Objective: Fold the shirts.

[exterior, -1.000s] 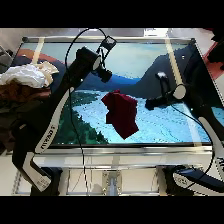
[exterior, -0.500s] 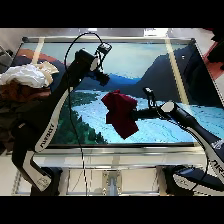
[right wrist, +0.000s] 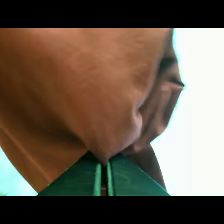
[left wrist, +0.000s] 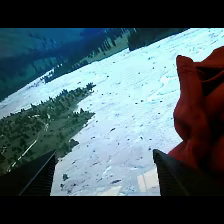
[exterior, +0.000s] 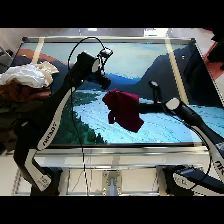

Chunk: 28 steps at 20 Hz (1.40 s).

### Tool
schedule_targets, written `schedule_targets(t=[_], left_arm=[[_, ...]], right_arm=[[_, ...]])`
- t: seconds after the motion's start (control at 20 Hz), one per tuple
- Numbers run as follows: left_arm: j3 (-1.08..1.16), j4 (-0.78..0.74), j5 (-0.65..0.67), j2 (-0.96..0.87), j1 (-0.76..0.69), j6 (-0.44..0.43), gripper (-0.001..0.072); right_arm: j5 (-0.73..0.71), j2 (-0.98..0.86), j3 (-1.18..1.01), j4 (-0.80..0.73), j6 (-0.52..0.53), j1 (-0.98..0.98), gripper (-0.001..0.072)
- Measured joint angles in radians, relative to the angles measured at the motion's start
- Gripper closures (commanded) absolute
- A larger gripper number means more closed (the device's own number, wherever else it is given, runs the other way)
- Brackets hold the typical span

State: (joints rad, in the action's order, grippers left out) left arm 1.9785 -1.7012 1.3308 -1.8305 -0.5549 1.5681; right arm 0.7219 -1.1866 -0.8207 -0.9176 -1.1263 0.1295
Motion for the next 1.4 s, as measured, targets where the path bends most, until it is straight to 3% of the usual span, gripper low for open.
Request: schedule_targets(t=[0.2, 0.65, 1.05, 1.4], left_arm=[[0.0, 0.09, 0.004, -0.051, 0.0, 0.004, 0.0001], [0.0, 0.517, -0.003, -0.167, 0.0, -0.004, 0.0002], [0.0, 0.74, -0.167, -0.187, 0.007, -0.019, 0.0004], [0.0, 0.858, -0.198, -0.189, 0.018, -0.005, 0.0004]], right_arm=[[0.047, 0.098, -0.066, -0.069, -0.025, -0.15, 0.0679], [0.096, 0.148, -0.1, -0.108, -0.035, -0.248, 0.0679], [0.109, 0.15, -0.101, -0.148, -0.037, -0.253, 0.0679], [0.112, 0.15, -0.101, -0.175, -0.037, -0.253, 0.0678]])
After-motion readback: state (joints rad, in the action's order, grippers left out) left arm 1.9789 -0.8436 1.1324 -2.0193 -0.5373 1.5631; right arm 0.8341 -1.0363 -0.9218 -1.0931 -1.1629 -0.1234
